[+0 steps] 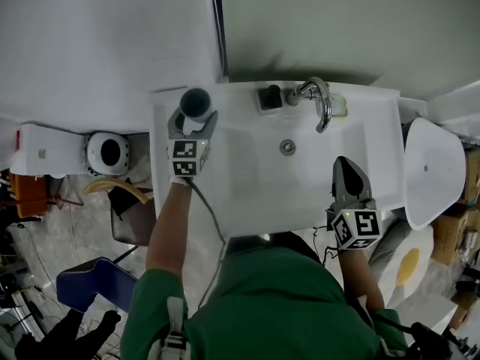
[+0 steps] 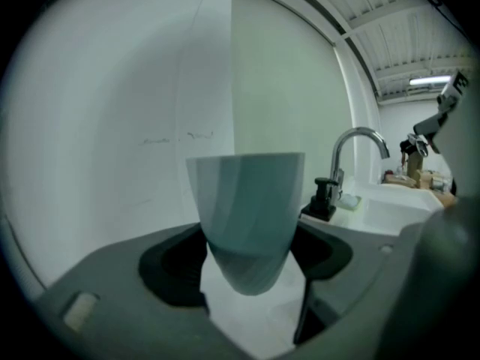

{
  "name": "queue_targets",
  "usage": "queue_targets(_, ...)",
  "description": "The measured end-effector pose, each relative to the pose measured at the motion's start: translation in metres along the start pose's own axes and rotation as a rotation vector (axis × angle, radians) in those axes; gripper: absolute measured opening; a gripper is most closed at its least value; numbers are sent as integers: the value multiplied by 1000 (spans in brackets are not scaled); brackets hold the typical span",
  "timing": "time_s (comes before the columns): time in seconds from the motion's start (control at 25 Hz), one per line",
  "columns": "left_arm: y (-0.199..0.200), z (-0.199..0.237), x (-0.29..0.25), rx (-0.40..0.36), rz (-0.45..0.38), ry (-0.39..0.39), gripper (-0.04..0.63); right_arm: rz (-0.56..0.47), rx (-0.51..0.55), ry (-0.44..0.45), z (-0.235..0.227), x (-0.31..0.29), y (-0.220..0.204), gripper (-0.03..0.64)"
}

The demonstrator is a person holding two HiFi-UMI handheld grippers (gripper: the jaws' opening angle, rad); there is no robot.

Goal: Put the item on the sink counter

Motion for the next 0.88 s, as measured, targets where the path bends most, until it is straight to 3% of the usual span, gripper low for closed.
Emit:
queue_targets(0.24, -27, 10, -25, 3, 33, -35, 344, 16, 13, -46, -3, 6, -4, 2)
queue_targets(0.88, -82, 16, -52, 77, 147, -6, 348, 37, -16, -121, -17, 33, -14, 2)
Point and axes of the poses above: the fingertips, and each gripper's own axes: x backward along the fingers, z to its left, y out of its top, the point moved 3 cm from there along x, backward along the fingers, and after that the axes turned 11 degrees about -y, right-handed, at the moved point
